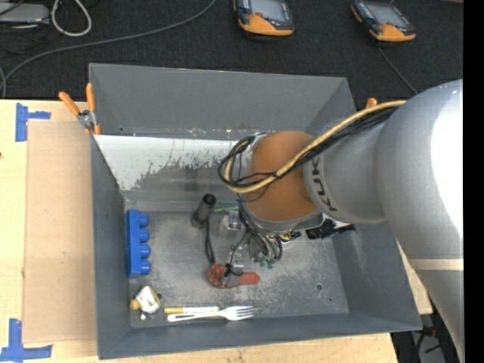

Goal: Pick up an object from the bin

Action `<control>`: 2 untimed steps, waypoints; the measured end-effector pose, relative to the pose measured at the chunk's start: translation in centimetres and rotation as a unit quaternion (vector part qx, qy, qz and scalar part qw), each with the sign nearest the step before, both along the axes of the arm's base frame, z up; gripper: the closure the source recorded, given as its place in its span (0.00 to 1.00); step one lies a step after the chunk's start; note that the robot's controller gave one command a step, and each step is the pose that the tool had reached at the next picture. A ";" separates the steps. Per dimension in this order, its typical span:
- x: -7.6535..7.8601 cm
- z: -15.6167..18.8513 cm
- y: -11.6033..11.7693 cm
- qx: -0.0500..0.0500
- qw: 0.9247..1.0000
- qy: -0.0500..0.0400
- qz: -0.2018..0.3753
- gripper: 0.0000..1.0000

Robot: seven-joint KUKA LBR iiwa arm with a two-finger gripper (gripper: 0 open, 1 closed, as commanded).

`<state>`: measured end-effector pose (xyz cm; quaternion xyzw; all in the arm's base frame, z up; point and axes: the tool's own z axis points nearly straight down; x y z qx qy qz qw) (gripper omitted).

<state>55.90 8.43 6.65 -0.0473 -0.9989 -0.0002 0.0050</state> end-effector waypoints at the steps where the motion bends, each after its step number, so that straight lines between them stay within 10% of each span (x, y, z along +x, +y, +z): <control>1: -1.5 4.4 -0.7 0.002 1.000 -0.010 -0.018 0.00; 2: -1.5 3.4 -1.4 0.000 0.998 -0.003 -0.067 0.00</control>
Offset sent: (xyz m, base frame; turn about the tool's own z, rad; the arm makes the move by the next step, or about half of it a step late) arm -0.0142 -0.0166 0.0335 0.1519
